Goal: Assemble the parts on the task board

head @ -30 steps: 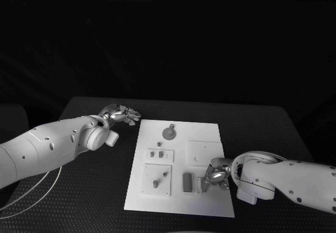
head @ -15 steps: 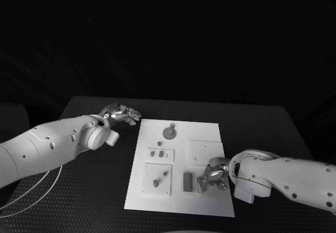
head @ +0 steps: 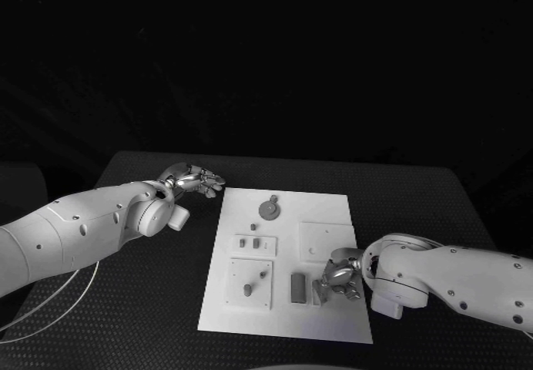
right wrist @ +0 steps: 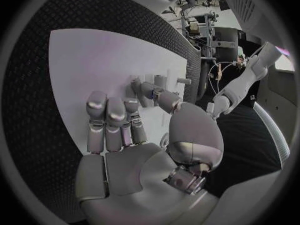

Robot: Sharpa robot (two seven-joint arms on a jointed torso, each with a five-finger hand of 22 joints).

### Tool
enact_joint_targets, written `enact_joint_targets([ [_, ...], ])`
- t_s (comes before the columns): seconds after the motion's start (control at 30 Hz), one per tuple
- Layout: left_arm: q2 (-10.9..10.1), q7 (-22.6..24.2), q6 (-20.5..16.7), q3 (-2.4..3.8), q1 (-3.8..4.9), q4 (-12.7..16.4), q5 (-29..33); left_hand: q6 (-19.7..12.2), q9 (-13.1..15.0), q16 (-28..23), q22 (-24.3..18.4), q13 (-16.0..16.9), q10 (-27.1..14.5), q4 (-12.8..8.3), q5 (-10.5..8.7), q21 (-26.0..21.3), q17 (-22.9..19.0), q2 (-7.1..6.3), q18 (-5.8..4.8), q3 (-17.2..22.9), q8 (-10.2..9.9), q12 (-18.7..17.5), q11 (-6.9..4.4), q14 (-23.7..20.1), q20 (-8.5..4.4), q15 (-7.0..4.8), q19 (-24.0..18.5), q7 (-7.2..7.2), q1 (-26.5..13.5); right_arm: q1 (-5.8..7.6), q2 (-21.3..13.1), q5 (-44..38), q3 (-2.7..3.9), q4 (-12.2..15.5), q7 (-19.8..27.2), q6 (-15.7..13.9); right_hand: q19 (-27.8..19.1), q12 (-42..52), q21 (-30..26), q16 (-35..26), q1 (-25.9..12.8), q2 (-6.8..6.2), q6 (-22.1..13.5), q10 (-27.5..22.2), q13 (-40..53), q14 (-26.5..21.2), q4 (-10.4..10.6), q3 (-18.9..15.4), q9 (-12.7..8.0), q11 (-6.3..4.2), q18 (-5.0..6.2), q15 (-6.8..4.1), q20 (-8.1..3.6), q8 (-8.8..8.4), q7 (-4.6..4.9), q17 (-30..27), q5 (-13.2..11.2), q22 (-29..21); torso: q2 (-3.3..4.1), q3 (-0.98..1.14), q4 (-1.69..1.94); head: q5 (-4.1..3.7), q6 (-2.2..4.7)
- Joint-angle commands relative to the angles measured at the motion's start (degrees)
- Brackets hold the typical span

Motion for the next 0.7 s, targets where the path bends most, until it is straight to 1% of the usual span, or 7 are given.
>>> enact_joint_targets([
  [0.03,0.0,0.2,0.8,0.03,0.06,0.2,-0.3,-0.4,-0.1,-0.4,0.1,-0.1,-0.4,0.3,-0.27,-0.2,0.1,0.04,-0.25,0.1,0.1,-0.2,-0.06,0.3,-0.12,0.0,0.4,-0.07,-0.5,-0.67,0.4,-1.1,-0.48,0.3,-0.5,3.0,0.1,-0.3,0.0,-0.2,0.6,1.31,-0.1,-0.1,0.1,0.0,0.4,-0.6,-0.1,-0.16,3.6,-0.38,-0.02,-0.03,0.58,-0.1,-1.2,-0.1,-0.01,0.02,0.02,0.03,-0.09],
  [0.17,0.0,0.2,0.8,0.03,0.06,0.2,-0.3,-0.4,-0.1,-0.4,0.1,-0.1,-0.4,0.3,-0.27,-0.2,0.1,0.04,-0.25,0.1,0.1,-0.2,-0.05,0.3,-0.12,0.01,0.4,-0.06,-0.5,-0.67,0.4,-1.2,-0.48,0.6,-0.1,3.9,0.1,-0.3,0.0,-0.3,-0.2,0.6,0.0,-0.1,0.1,0.0,1.0,-1.5,-0.2,-0.18,3.6,-0.41,0.02,0.09,0.55,-0.1,-2.0,-0.1,-0.03,0.03,0.01,0.02,-0.06],
  [0.4,0.1,0.2,0.8,0.03,0.06,0.1,-0.3,-0.4,-0.1,-0.4,0.1,-0.1,-0.4,0.4,-0.27,-0.2,0.1,0.05,-0.26,0.1,0.1,-0.2,-0.05,0.3,-0.12,0.01,0.4,-0.06,-0.5,-0.67,0.3,-1.1,-0.48,0.9,1.0,4.1,0.1,-0.3,0.0,-0.3,-0.4,0.48,0.1,-0.1,0.1,0.0,1.2,-2.0,-0.2,-0.21,3.6,-0.43,0.02,0.15,0.53,0.0,-2.0,-0.1,-0.01,0.03,-0.03,0.03,-0.11],
  [0.47,0.1,0.2,0.9,0.03,0.06,0.1,-0.3,-0.4,-0.1,-0.4,0.1,-0.1,-0.5,0.4,-0.27,-0.2,0.1,0.06,-0.26,0.1,0.1,-0.2,-0.05,0.3,-0.12,0.01,0.4,-0.06,-0.5,-0.67,0.2,-1.1,-0.47,1.0,1.2,3.9,0.3,-0.3,0.1,-0.3,-4.0,-3.23,0.1,-0.1,0.1,0.0,2.9,-5.2,-0.2,-0.21,3.48,0.06,0.27,0.26,0.54,0.0,-5.9,-0.2,0.0,0.02,0.02,0.01,-0.14],
  [0.53,0.0,0.1,0.9,0.03,0.06,0.1,-0.3,-0.5,-0.1,-0.4,0.1,-0.1,-0.5,0.4,-0.26,-0.3,0.1,0.06,-0.26,0.1,0.1,-0.2,-0.05,0.3,-0.12,0.01,0.4,-0.05,-0.5,-0.67,0.2,-1.1,-0.47,1.0,1.3,3.7,0.3,-0.4,0.0,-0.4,-4.4,-4.45,0.1,-0.1,0.1,0.0,4.0,-6.1,-0.3,-0.18,3.6,-0.4,0.15,0.27,0.48,0.0,-8.2,-0.3,0.0,0.02,0.03,0.0,-0.16],
  [0.6,0.0,0.1,0.9,0.03,0.06,0.1,-0.3,-0.5,-0.1,-0.4,0.1,-0.1,-0.5,0.4,-0.26,-0.3,0.1,0.06,-0.26,0.1,0.1,-0.2,-0.04,0.3,-0.12,0.01,0.4,-0.05,-0.5,-0.67,0.1,-1.1,-0.47,1.1,1.4,3.7,0.3,-0.5,-0.2,-0.5,-4.1,-5.04,0.1,-0.1,0.1,0.0,5.4,-6.4,-0.3,-0.35,3.6,-0.58,-0.05,0.33,0.39,0.0,-9.0,-0.4,0.02,0.03,0.02,0.01,-0.19],
  [0.7,0.0,0.1,0.9,0.03,0.06,0.1,-0.3,-0.5,-0.1,-0.4,0.1,-0.1,-0.5,0.4,-0.26,-0.3,0.1,0.06,-0.26,0.1,0.1,-0.2,-0.04,0.3,-0.12,0.01,0.4,-0.04,-0.5,-0.67,0.1,-1.1,-0.47,1.1,1.6,3.7,0.2,-0.5,-0.2,-0.5,-3.9,-5.47,0.1,-0.1,0.2,0.0,6.3,-6.6,-0.4,-0.38,3.6,-0.63,-0.2,0.38,0.36,0.0,-9.6,-0.5,0.0,0.04,0.0,0.03,-0.19],
])
